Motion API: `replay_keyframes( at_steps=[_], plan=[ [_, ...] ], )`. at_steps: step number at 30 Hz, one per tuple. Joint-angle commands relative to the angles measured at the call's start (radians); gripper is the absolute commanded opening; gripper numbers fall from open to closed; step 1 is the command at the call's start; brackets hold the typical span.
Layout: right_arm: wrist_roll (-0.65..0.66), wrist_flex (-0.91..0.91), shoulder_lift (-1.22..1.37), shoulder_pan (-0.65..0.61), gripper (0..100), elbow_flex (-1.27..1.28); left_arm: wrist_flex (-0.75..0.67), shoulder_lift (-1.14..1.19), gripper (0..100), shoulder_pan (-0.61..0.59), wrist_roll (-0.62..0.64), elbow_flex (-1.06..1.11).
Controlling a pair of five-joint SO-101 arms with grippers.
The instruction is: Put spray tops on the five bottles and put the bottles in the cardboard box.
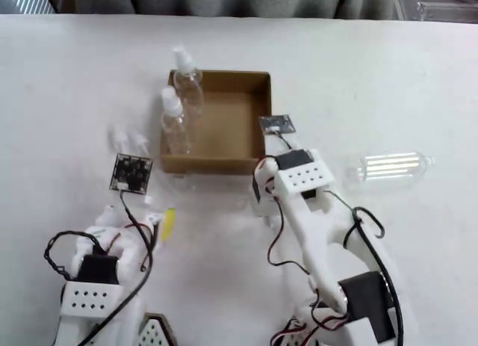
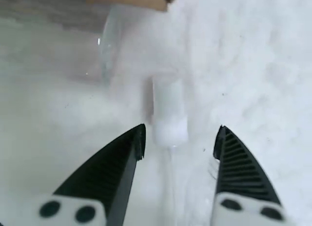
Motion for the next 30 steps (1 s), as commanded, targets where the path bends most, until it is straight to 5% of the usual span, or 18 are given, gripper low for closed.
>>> replay_keyframes(
  at_steps=[1,19,24,30],
  plan=[
    [0.009,0.030,-0.051,-0.021,19.0,0.002,-0.025,-0.018,24,-0.001,-0.009,-0.011],
    [0.118,-0.153,0.110,0.021,16.3,0.066,-0.025,-0.018,24,-0.001,-0.009,-0.008],
    [0.118,-0.151,0.110,0.024,1.8,0.057,-0.025,-0.018,24,-0.001,-0.009,-0.008],
    [0.118,-0.145,0.108,0.056,1.5,0.000,-0.025,-0.018,24,-0.001,-0.009,-0.008]
  ],
)
